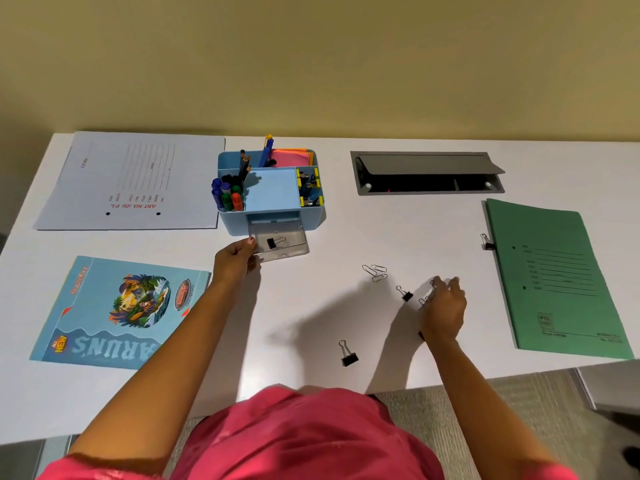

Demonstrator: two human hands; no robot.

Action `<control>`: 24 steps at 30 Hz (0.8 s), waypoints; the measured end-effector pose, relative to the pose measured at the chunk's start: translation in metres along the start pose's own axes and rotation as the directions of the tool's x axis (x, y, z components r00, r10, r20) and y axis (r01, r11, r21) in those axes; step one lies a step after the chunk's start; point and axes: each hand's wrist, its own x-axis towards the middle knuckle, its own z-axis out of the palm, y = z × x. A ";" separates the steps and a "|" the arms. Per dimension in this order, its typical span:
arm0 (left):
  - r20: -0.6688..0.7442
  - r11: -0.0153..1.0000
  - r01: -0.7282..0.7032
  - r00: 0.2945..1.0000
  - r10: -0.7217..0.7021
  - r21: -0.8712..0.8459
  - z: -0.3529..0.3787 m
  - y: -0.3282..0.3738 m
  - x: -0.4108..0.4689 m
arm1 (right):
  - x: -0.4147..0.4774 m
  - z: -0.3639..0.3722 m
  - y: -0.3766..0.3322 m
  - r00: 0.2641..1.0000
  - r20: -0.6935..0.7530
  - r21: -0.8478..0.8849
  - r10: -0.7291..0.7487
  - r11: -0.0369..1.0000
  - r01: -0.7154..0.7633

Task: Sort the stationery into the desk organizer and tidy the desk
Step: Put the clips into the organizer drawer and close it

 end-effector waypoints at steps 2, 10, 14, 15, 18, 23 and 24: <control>-0.004 1.000 0.004 1.000 -0.004 -0.010 0.001 0.001 -0.001 | -0.001 -0.002 0.000 1.000 0.008 0.064 0.023 0.998 -0.024; -0.013 0.999 0.020 1.000 -0.021 -0.040 0.002 0.005 -0.003 | 0.002 -0.008 -0.007 0.999 -0.047 0.003 -0.014 1.000 0.014; -0.018 0.999 0.024 1.000 -0.025 -0.041 0.002 0.005 -0.003 | 0.001 -0.008 -0.019 0.999 0.006 -0.004 0.034 0.999 -0.034; -0.014 0.999 0.024 1.000 -0.024 -0.045 0.002 0.005 -0.004 | 0.000 -0.008 -0.023 0.999 0.010 0.009 0.039 0.999 -0.039; -0.006 0.998 0.029 1.000 -0.030 -0.049 0.002 0.005 -0.005 | -0.007 -0.006 -0.038 1.000 -0.009 0.088 -0.007 0.996 0.008; -0.001 0.999 0.025 1.000 -0.025 -0.033 0.001 0.003 -0.004 | -0.031 -0.012 -0.108 0.943 -0.223 0.424 -0.246 0.846 0.322; 0.001 0.999 0.025 1.000 -0.025 -0.036 0.001 0.004 -0.004 | -0.036 -0.010 -0.125 0.925 -0.225 0.486 -0.307 0.787 0.380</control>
